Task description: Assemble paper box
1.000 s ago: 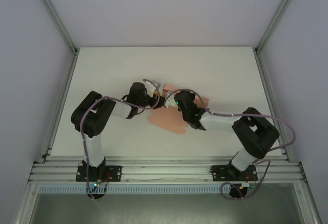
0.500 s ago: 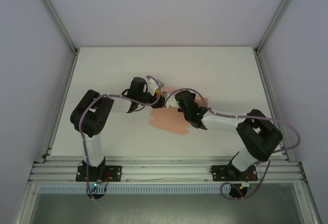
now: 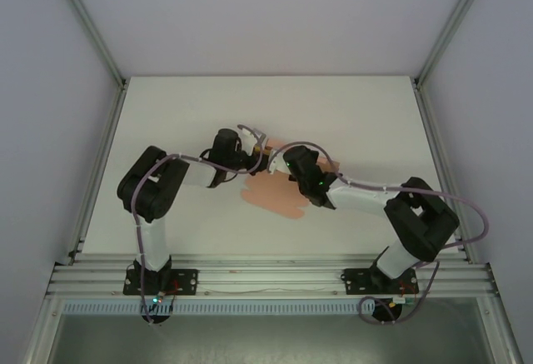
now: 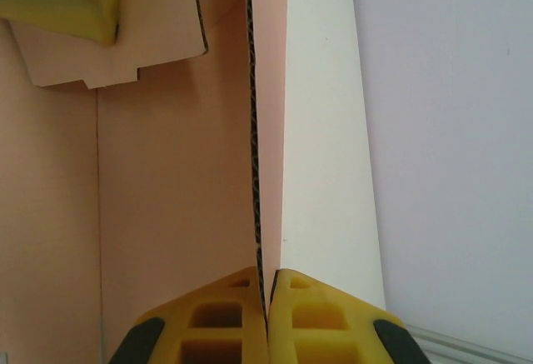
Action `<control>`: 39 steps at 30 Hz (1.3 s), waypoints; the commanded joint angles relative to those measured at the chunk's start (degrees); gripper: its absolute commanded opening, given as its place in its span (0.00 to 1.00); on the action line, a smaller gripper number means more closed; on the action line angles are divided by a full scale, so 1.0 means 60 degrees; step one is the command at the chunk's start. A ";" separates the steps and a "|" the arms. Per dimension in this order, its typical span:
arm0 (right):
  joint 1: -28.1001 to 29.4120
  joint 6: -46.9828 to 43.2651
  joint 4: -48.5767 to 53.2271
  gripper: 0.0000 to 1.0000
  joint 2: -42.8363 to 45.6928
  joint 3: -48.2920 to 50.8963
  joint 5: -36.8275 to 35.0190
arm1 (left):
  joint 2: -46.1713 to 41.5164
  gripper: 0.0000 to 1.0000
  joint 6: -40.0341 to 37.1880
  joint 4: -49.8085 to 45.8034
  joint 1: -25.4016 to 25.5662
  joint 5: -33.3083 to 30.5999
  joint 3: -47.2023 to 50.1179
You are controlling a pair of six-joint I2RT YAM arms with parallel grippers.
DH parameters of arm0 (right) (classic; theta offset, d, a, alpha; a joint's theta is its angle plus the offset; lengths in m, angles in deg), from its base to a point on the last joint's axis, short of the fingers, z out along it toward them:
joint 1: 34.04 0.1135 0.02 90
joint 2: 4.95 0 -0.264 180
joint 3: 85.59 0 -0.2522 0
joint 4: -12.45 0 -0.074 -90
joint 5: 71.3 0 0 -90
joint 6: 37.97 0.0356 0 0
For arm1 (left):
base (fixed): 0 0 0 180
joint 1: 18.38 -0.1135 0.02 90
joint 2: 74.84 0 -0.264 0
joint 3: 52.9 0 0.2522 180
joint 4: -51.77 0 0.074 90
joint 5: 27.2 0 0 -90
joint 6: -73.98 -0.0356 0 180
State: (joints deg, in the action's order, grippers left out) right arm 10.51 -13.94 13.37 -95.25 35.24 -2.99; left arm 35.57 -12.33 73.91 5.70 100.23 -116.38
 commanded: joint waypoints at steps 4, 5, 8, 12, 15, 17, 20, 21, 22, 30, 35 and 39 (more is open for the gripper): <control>0.0384 0.0383 0.1619 0.00 -0.0810 0.0291 0.1903 | -0.0120 0.11 0.0956 0.1474 0.0688 -0.1962 -0.0199; 0.0372 0.0369 0.1559 0.00 -0.0836 0.0275 0.1838 | -0.0124 0.08 0.1044 0.1393 0.0698 -0.2109 -0.0252; 0.0364 0.0374 0.1520 0.00 -0.0829 0.0273 0.1815 | -0.0117 0.00 0.1654 0.1048 0.0700 -0.2874 -0.0405; 0.0378 0.0495 0.1459 0.00 -0.0828 0.0287 0.1764 | -0.0124 0.00 0.2302 0.1191 0.0726 -0.3157 -0.0315; 0.0368 0.0565 0.1349 0.00 -0.0836 0.0286 0.1634 | -0.0516 0.00 0.2994 0.0788 0.0733 -0.3814 -0.0274; 0.0339 0.0657 0.1343 0.00 -0.0814 0.0255 0.1620 | -0.0706 0.00 0.3396 0.0567 0.0796 -0.4403 -0.0172; 0.0306 0.0736 0.1337 0.00 -0.0802 0.0237 0.1673 | -0.0821 0.00 0.3240 0.0648 0.0919 -0.4911 0.0047; 0.0309 0.0728 0.1320 0.00 -0.0799 0.0240 0.1706 | -0.0811 0.00 0.3186 0.0522 0.0909 -0.5103 0.0032; 0.0313 0.0734 0.1306 0.00 -0.0803 0.0216 0.1726 | -0.0752 0.00 0.3012 0.0321 0.0906 -0.5173 -0.0060; 0.0311 0.0871 0.1471 0.00 -0.0785 0.0171 0.2010 | 0.0142 0.13 0.2188 0.0966 0.0939 -0.5066 -0.0309; 0.0287 0.0932 0.1751 0.00 -0.0764 0.0117 0.2182 | 0.0405 0.23 0.1568 0.1124 0.0802 -0.3936 -0.0631; 0.0265 0.0947 0.1883 0.00 -0.0711 0.0118 0.2214 | 0.0503 0.28 0.1663 0.1366 0.0550 -0.3238 -0.0700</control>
State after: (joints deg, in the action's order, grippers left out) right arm 10.14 -10.49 12.32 -97.09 33.75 -3.08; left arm 37.34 -2.43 76.47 10.49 77.98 -118.17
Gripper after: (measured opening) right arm 0.041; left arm 0.280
